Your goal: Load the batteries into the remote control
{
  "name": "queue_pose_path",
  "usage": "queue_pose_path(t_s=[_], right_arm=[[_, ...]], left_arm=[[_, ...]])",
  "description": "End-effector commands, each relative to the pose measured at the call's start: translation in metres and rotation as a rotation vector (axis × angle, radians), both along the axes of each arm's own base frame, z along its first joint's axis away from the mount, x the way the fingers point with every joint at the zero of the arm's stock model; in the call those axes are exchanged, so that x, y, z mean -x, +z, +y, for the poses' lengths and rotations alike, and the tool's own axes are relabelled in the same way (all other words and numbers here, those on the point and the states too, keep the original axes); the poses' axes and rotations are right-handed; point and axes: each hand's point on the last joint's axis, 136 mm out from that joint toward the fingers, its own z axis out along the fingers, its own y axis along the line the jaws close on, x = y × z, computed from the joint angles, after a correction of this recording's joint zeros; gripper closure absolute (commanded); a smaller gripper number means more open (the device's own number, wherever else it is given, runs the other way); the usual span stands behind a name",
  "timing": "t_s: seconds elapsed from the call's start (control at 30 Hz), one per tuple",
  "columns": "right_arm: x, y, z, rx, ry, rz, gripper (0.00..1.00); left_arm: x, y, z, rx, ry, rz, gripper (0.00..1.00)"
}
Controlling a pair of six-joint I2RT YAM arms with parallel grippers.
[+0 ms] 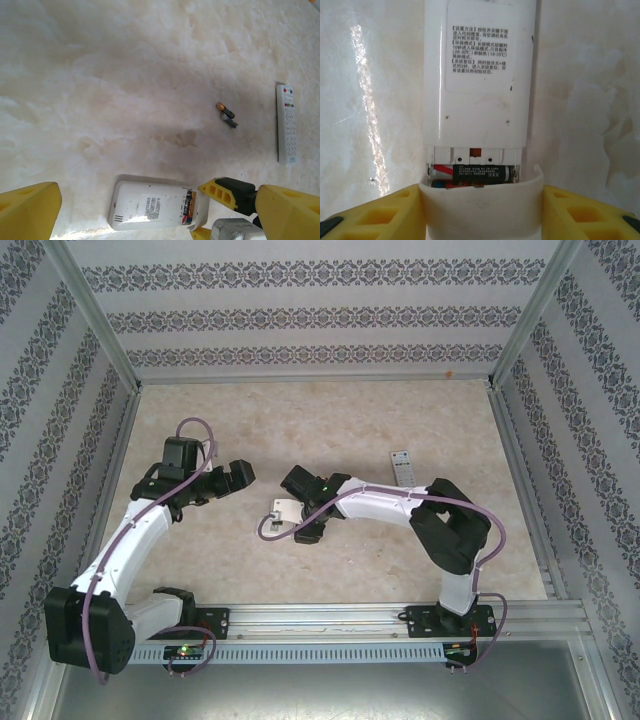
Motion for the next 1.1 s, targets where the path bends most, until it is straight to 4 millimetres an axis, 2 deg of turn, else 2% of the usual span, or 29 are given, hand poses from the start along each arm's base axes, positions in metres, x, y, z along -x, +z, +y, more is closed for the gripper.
queue_pose_path(t_s=[0.0,0.33,0.5,0.63,0.77,0.9,1.0,1.07], right_arm=[[0.009,-0.002,0.01,-0.018,0.003,0.041,0.46],[0.01,-0.019,0.006,0.044,-0.038,0.062,0.43],[0.006,-0.02,0.01,0.048,-0.059,0.055,0.37],[0.004,-0.013,0.012,0.037,-0.061,0.044,0.31],[0.0,0.007,0.015,-0.003,-0.082,0.008,0.28],[-0.009,0.045,0.016,-0.087,-0.165,-0.047,0.24],[-0.018,0.076,0.009,-0.203,-0.359,-0.055,0.22],[-0.019,0.088,0.001,-0.295,-0.571,0.009,0.21]], left_arm=[[0.006,-0.005,0.003,0.033,0.027,0.033,0.0],[0.007,-0.011,0.003,0.055,0.033,0.048,0.0],[0.007,-0.013,0.003,0.057,0.033,0.05,0.0],[0.01,-0.016,0.004,0.052,0.029,0.063,0.0],[0.012,-0.021,0.003,0.058,0.024,0.078,0.0],[0.014,-0.025,-0.004,0.083,-0.005,0.092,0.0],[0.018,-0.03,-0.005,0.076,-0.029,0.119,0.01],[0.022,-0.039,-0.005,0.063,-0.037,0.166,0.07]])
